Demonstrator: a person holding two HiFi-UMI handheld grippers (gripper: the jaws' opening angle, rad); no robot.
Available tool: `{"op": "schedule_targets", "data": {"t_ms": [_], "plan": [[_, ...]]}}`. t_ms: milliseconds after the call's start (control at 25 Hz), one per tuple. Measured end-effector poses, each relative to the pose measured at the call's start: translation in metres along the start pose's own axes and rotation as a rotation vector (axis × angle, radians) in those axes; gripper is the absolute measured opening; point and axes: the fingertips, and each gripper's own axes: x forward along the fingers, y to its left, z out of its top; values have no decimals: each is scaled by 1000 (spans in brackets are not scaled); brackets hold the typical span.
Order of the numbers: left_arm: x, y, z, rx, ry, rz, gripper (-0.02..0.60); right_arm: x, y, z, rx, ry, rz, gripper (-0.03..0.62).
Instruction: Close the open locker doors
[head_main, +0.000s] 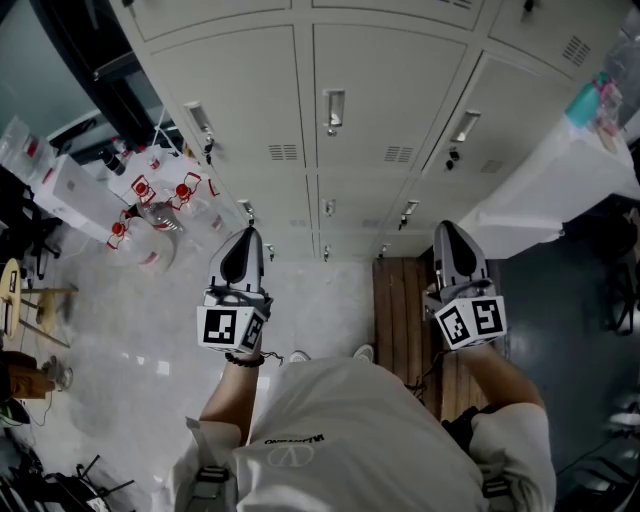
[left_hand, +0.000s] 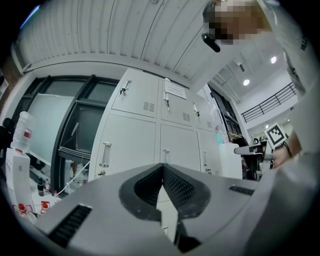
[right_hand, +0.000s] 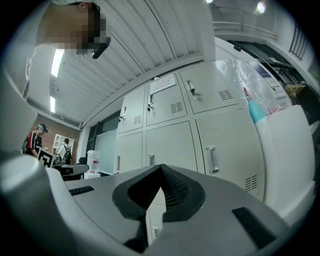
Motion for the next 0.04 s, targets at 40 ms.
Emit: {"op": "schedule_targets", "data": {"t_ms": [40], "plan": [[1, -1, 0, 0, 1, -1, 3, 0, -1, 0, -1, 2, 1, 8]]}}
